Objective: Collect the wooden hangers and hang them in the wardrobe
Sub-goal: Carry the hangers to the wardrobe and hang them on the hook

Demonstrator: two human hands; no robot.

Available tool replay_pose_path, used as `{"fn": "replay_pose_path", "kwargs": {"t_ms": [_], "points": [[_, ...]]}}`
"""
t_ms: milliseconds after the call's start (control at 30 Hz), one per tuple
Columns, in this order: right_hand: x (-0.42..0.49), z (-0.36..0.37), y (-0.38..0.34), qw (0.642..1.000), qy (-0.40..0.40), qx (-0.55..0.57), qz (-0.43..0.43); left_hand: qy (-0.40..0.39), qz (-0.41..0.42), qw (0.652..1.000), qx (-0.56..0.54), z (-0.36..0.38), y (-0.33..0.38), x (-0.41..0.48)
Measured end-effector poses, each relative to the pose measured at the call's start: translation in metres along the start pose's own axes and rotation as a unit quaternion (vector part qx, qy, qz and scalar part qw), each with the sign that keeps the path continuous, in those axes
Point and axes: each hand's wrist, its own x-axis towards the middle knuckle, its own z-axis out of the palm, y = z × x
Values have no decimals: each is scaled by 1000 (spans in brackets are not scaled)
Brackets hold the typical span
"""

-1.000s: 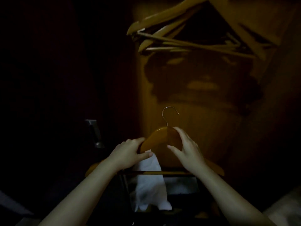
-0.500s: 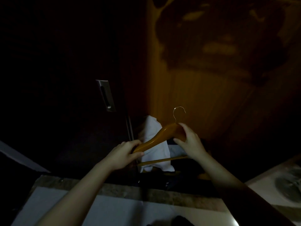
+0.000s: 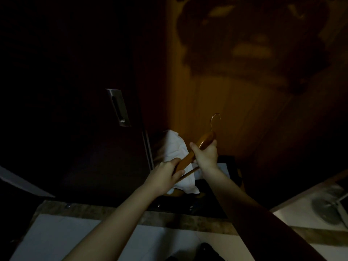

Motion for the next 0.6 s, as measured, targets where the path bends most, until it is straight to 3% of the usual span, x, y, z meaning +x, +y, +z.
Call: {"fn": "replay_pose_path", "kwargs": {"t_ms": [167,300,467,600], "points": [[6,-4,-1,995,-36,66,66,-46,-8,997,-60,-5,-10,4],[3,-14,-4,987,-71,109,90,-51,-28,998,-39,-8,-22,12],[2,-41,-14,992,-89,64,58,-46,-28,999,-8,-13,-29,26],[0,-75,-29,993,-115,-21,16,-6,21,999,43,-20,-10,48]]}}
